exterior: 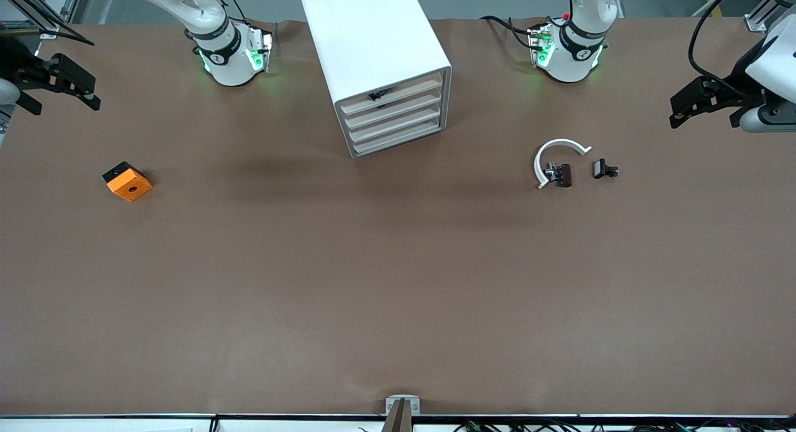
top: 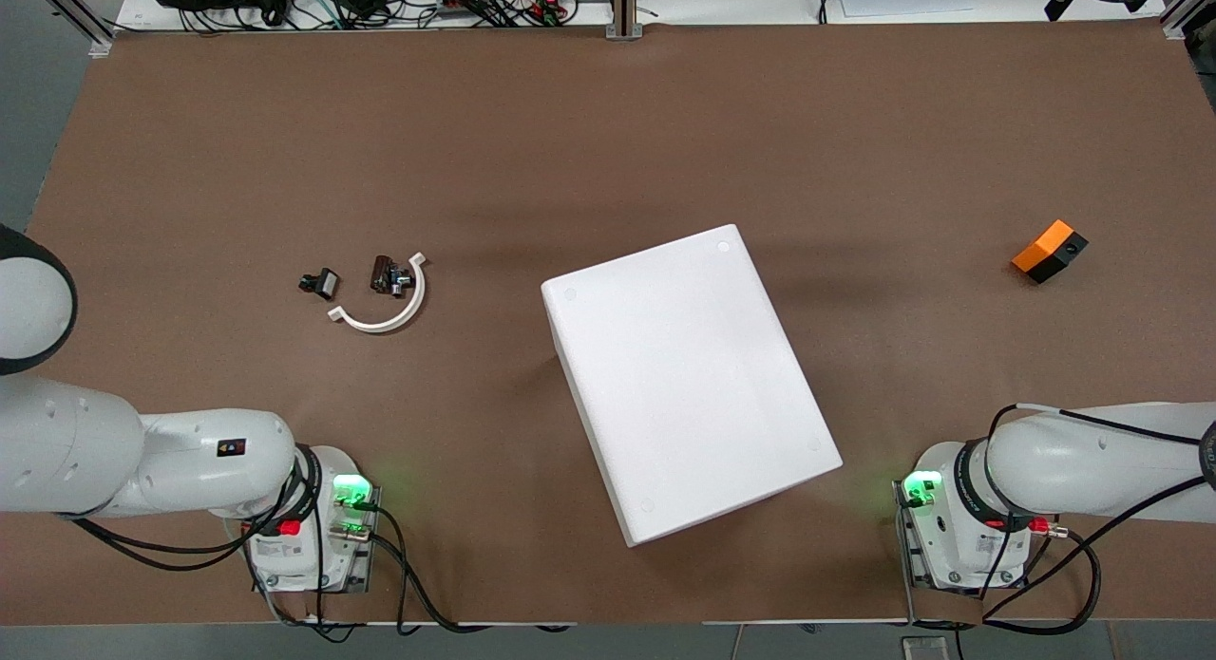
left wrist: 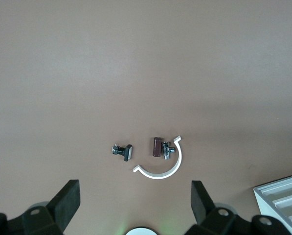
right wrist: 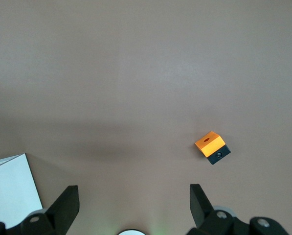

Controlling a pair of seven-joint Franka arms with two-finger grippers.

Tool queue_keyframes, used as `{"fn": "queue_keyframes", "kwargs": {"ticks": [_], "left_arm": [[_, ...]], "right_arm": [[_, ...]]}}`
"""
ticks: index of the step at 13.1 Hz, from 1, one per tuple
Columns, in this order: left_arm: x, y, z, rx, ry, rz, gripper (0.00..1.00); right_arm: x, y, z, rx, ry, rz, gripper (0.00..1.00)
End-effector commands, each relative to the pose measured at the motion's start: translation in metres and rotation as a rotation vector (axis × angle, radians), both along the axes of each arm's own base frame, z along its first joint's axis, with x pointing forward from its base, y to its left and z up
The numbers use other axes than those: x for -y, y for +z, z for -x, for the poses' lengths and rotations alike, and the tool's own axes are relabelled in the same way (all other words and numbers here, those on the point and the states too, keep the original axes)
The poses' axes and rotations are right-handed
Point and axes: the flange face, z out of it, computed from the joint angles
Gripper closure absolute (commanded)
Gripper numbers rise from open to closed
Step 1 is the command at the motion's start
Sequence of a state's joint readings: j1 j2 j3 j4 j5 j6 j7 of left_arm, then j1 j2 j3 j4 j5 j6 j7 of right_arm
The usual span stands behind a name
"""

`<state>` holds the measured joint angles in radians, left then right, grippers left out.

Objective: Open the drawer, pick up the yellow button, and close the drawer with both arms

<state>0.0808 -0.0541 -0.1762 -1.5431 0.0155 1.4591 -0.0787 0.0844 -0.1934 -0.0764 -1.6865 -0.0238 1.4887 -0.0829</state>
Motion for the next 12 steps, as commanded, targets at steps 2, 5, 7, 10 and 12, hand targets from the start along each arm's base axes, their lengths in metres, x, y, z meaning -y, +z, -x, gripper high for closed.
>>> {"fn": "queue_keyframes", "kwargs": {"ticks": [2, 5, 7, 10, 12], "left_arm": [[-0.003, 0.005, -0.001, -0.001, -0.008, 0.0, 0.0], [-0.004, -0.012, -0.013, -0.031, 0.002, 0.004, 0.0], [-0.006, -0.063, -0.042, -0.116, 0.003, 0.013, 0.0], [-0.001, -0.124, -0.076, -0.162, 0.002, 0.035, 0.0], [0.003, -0.16, -0.091, -0.192, 0.16, 0.029, 0.0]], "right_arm": [[-0.002, 0.005, -0.003, 0.0, -0.01, 0.004, 0.0], [-0.001, 0.005, -0.003, 0.0, -0.012, 0.004, 0.0], [-0.002, 0.005, -0.003, 0.0, -0.01, 0.004, 0.0], [-0.001, 0.004, -0.002, -0.003, -0.012, 0.004, 0.0], [-0.002, 0.005, -0.003, 0.001, -0.01, 0.004, 0.0]]}}
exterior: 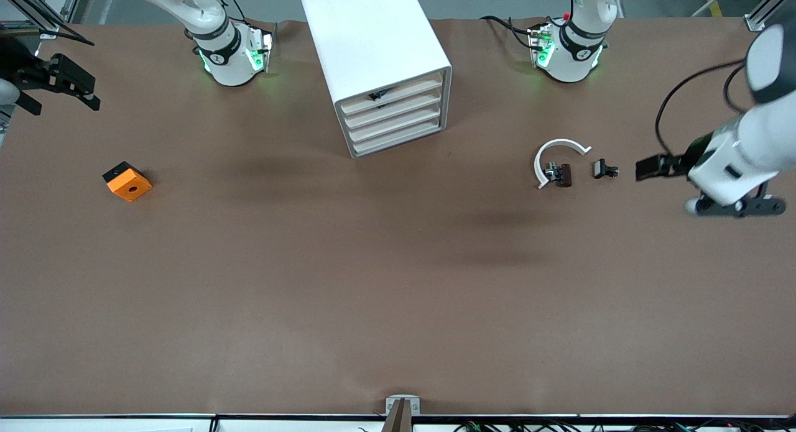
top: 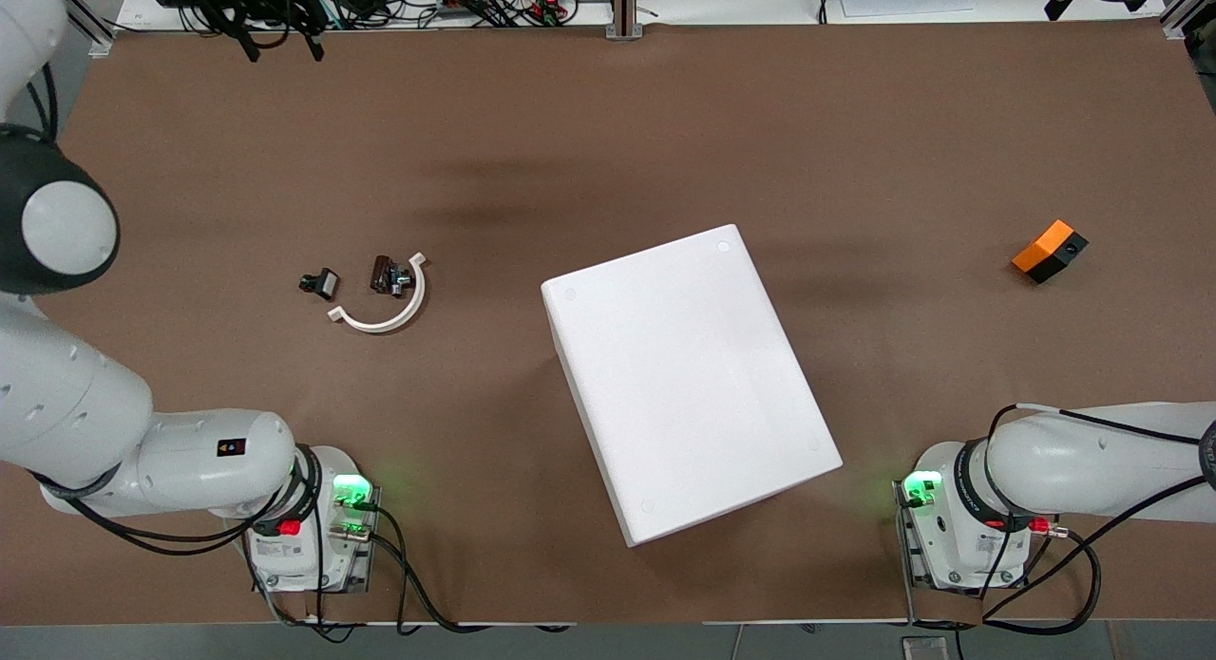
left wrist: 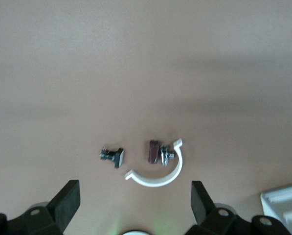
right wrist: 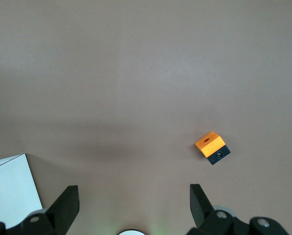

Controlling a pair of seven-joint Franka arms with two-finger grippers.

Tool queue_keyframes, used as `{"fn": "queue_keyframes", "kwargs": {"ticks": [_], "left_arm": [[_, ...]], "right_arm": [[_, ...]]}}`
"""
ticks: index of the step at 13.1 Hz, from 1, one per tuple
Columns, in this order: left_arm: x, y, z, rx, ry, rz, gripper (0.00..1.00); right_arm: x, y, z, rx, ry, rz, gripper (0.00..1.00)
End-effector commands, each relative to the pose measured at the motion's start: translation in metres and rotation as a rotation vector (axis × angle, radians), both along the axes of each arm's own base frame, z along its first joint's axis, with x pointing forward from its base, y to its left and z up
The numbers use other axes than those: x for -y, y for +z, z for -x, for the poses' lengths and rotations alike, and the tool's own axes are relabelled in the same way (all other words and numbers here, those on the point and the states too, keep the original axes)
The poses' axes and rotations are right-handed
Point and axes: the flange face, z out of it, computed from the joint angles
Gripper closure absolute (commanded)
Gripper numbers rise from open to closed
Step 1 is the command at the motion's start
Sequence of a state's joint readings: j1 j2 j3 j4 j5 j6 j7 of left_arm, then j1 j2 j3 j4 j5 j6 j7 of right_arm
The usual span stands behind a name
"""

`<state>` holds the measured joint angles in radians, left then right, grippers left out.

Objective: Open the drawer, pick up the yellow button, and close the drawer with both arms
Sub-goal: 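Reach the left gripper to the handle of the top cabinet drawer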

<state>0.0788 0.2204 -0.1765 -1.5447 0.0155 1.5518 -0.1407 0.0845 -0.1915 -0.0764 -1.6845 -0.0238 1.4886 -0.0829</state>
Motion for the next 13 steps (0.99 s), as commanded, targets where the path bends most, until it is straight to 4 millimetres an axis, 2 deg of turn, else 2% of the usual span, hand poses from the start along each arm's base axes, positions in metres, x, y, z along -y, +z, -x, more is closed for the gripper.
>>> {"fn": "queue_keyframes", "kwargs": {"ticks": [1, 2, 5, 8, 9, 12, 13], "left_arm": [[0.013, -0.03, -0.016, -0.037, 0.2, -0.027, 0.0], [0.029, -0.045, -0.02, -0.05, 0.271, -0.039, 0.0], [0.088, -0.112, -0.025, -0.123, 0.459, -0.121, 0.0], [0.152, -0.165, -0.019, -0.152, 0.635, -0.197, 0.0], [0.18, -0.181, -0.012, -0.171, 0.697, -0.218, 0.0], [0.23, -0.198, -0.001, -0.242, 0.978, -0.257, 0.0], [0.239, -0.202, 0.003, -0.284, 1.094, -0.278, 0.0]], "right_arm": [[-0.002, 0.004, -0.003, 0.0, -0.01, 0.004, 0.0], [-0.001, 0.004, -0.002, 0.0, -0.01, 0.004, 0.0], [0.0, 0.005, -0.002, 0.001, -0.012, 0.006, 0.0], [0.001, 0.004, -0.002, 0.0, -0.014, 0.006, 0.0], [0.001, 0.005, -0.002, 0.001, -0.014, 0.006, 0.0], [-0.001, 0.005, -0.002, 0.001, -0.011, 0.006, 0.0], [-0.001, 0.005, -0.002, 0.001, -0.011, 0.006, 0.0]]}}
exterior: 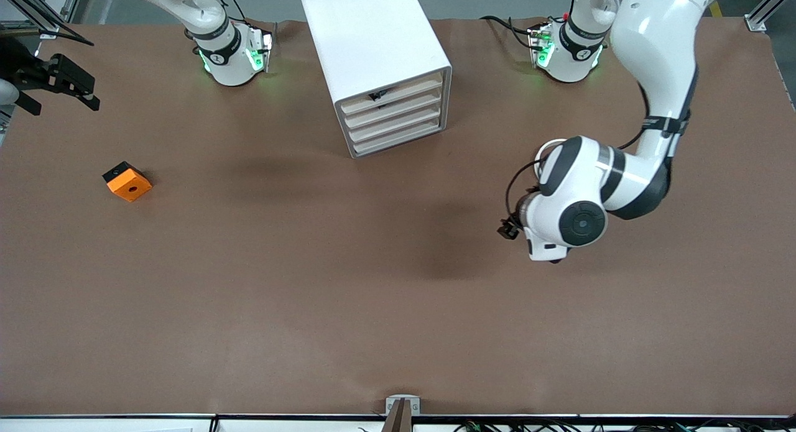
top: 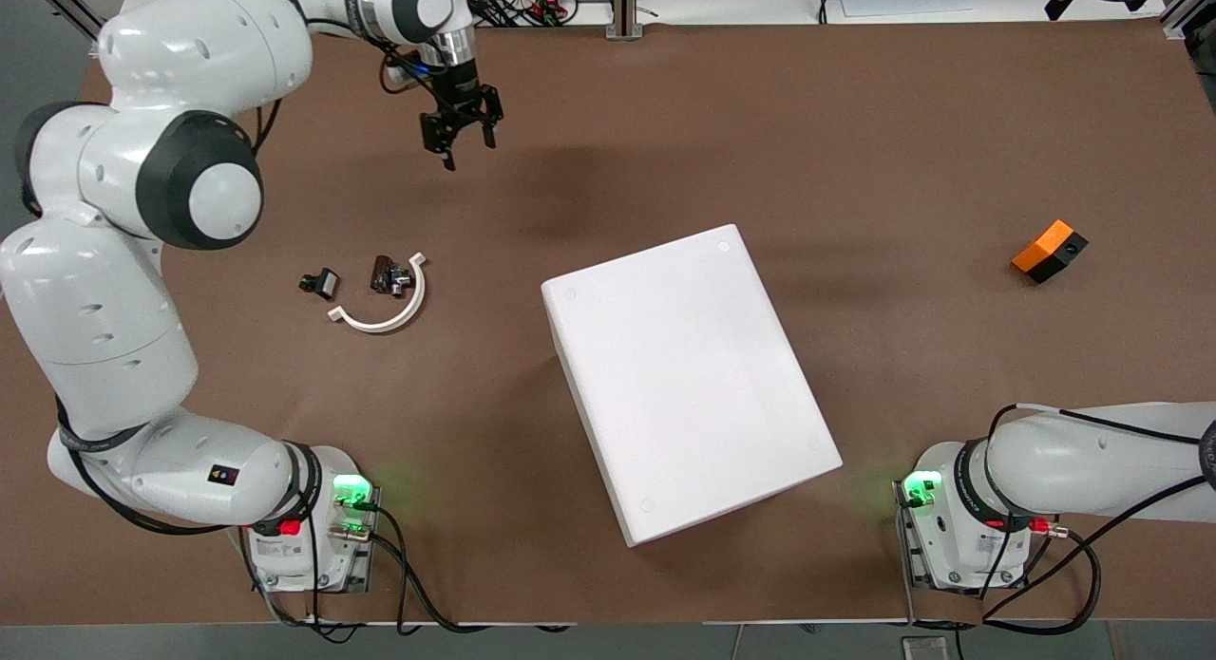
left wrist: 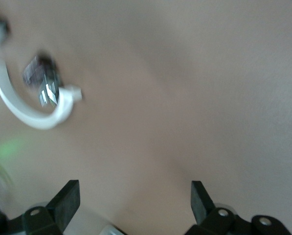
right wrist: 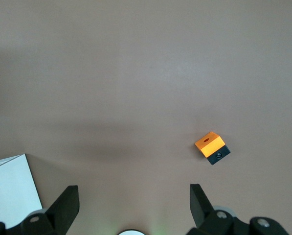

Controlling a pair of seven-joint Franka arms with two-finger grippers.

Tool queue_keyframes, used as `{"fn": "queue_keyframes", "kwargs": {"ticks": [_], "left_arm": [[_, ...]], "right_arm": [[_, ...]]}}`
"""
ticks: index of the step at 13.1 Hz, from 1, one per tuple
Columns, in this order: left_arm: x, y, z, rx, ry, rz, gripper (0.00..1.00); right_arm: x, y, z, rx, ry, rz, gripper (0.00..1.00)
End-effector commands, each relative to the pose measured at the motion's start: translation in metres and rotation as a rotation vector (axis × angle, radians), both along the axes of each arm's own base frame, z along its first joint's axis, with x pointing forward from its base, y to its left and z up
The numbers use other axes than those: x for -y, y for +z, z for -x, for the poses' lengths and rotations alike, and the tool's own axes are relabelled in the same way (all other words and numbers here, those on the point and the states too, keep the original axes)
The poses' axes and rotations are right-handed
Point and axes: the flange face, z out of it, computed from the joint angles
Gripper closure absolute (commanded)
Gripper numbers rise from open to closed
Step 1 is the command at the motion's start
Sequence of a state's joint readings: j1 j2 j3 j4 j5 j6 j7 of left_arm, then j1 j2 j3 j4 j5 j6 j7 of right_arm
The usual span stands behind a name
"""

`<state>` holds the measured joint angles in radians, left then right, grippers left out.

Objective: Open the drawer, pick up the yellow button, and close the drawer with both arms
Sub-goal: 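Reach the left gripper to the handle of the top cabinet drawer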

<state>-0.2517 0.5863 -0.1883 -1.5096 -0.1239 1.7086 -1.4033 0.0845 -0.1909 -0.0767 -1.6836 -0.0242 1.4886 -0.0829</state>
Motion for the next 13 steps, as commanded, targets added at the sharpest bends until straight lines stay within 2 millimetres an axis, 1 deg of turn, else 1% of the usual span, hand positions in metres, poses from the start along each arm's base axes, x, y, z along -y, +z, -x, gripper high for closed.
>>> {"fn": "queue_keyframes", "kwargs": {"ticks": [1, 3, 4, 5, 6, 7, 8, 10, 12, 13], "left_arm": [[0.016, 0.002, 0.0, -0.063, 0.256, -0.025, 0.0], [0.03, 0.004, 0.006, -0.121, 0.37, -0.019, 0.0], [0.038, 0.0, 0.012, -0.171, 0.417, -0.01, 0.0], [0.052, -0.008, 0.023, -0.229, 0.443, -0.025, 0.0], [0.058, -0.01, 0.032, -0.272, 0.461, -0.058, 0.0], [0.06, -0.017, 0.037, -0.312, 0.481, -0.09, 0.0], [0.068, -0.019, 0.044, -0.364, 0.493, -0.084, 0.0], [0.078, -0.024, 0.051, -0.453, 0.53, -0.058, 0.0], [0.098, -0.027, 0.064, -0.502, 0.531, -0.051, 0.0], [0.109, -0.033, 0.073, -0.544, 0.554, -0.07, 0.0]], "right_arm": [[-0.002, 0.005, -0.002, 0.001, -0.01, 0.005, 0.0], [-0.002, 0.005, -0.002, 0.001, -0.009, 0.005, 0.0], [-0.004, 0.004, -0.002, -0.002, -0.006, 0.006, 0.0], [-0.004, 0.004, -0.002, -0.002, -0.006, 0.006, 0.0], [-0.004, 0.003, -0.002, -0.003, -0.006, 0.006, 0.0], [-0.004, 0.004, -0.002, -0.002, -0.006, 0.006, 0.0], [-0.004, 0.004, -0.002, 0.0, -0.006, 0.006, 0.0], [-0.002, 0.004, -0.002, 0.001, -0.01, 0.006, 0.0], [0.001, 0.005, -0.002, 0.001, -0.013, 0.006, 0.0], [0.001, 0.005, -0.002, 0.001, -0.015, 0.006, 0.0]]}}
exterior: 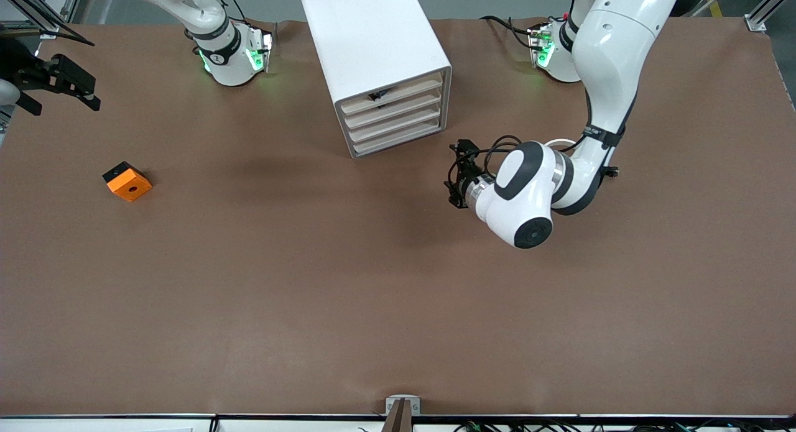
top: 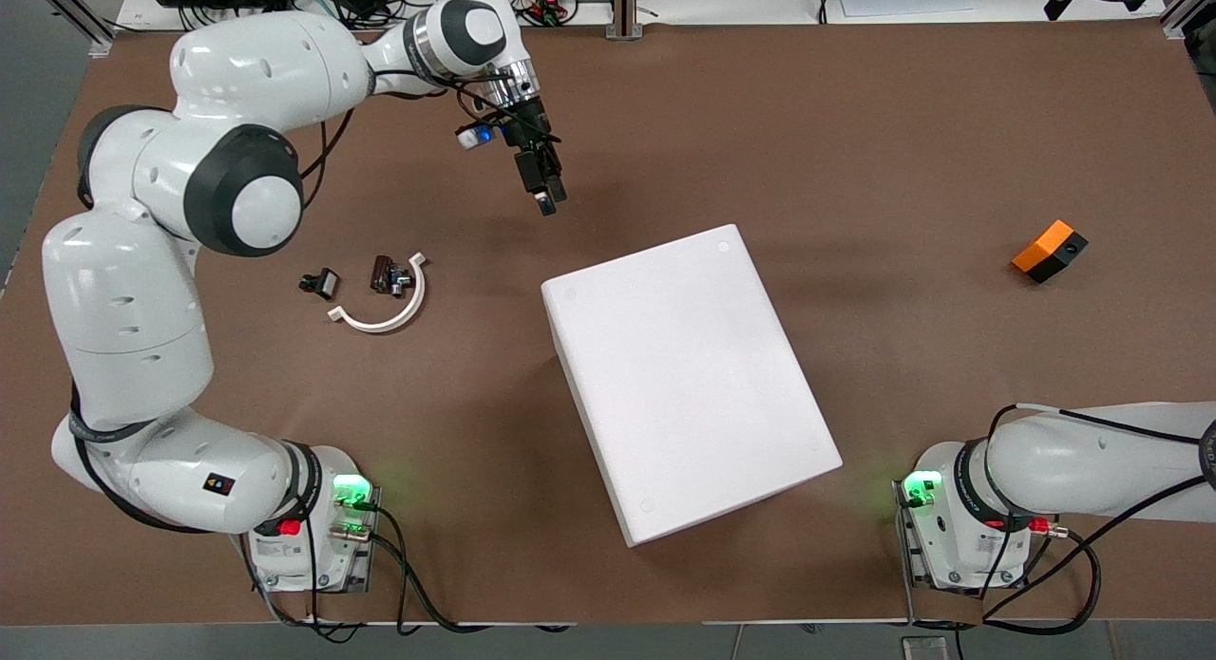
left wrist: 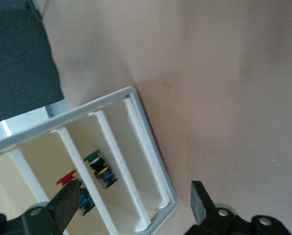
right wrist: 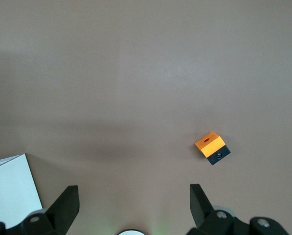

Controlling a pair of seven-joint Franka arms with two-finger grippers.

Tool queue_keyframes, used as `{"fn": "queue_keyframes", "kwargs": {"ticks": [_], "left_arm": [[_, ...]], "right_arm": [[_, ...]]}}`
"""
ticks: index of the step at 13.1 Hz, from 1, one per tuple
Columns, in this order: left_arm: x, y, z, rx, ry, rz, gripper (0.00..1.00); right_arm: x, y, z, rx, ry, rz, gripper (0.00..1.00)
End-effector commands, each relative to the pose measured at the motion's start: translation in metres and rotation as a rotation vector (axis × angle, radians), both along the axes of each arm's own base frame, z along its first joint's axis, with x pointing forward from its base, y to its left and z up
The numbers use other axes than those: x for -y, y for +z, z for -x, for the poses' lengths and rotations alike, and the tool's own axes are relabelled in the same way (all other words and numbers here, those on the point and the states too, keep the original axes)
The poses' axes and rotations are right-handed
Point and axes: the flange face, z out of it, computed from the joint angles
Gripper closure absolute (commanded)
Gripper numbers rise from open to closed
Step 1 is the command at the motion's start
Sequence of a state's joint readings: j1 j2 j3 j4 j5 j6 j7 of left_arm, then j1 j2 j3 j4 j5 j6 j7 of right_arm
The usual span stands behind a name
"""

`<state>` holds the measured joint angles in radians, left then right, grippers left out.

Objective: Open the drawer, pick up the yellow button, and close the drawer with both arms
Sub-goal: 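Reach the left gripper to the handle of the top cabinet drawer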

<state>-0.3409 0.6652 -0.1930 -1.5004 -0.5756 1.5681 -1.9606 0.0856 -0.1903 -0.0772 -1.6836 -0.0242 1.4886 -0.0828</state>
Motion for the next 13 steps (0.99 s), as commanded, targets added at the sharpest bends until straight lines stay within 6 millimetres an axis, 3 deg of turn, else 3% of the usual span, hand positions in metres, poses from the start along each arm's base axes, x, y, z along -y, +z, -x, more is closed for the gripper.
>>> {"fn": "queue_keyframes", "kwargs": {"ticks": [1, 6, 9, 12, 13], "left_arm": [[0.024, -0.006, 0.021, -0.115, 0.021, -0.022, 0.0], [0.052, -0.013, 0.044, -0.312, 0.117, -0.078, 0.0], [0.064, -0.029, 0.062, -0.461, 0.116, -0.085, 0.0], [0.07, -0.036, 0.071, -0.488, 0.099, -0.099, 0.06], [0.076, -0.035, 0.077, -0.49, 0.084, -0.105, 0.14]], "right_arm": [[0.0, 0.005, -0.002, 0.003, -0.014, 0.006, 0.0], [-0.004, 0.01, -0.006, 0.017, -0.009, -0.001, 0.0], [-0.005, 0.01, -0.01, 0.016, -0.008, 0.0, 0.0], [-0.016, 0.006, -0.022, 0.032, 0.022, -0.003, 0.0], [-0.02, 0.01, -0.022, 0.037, 0.032, 0.005, 0.0]]}}
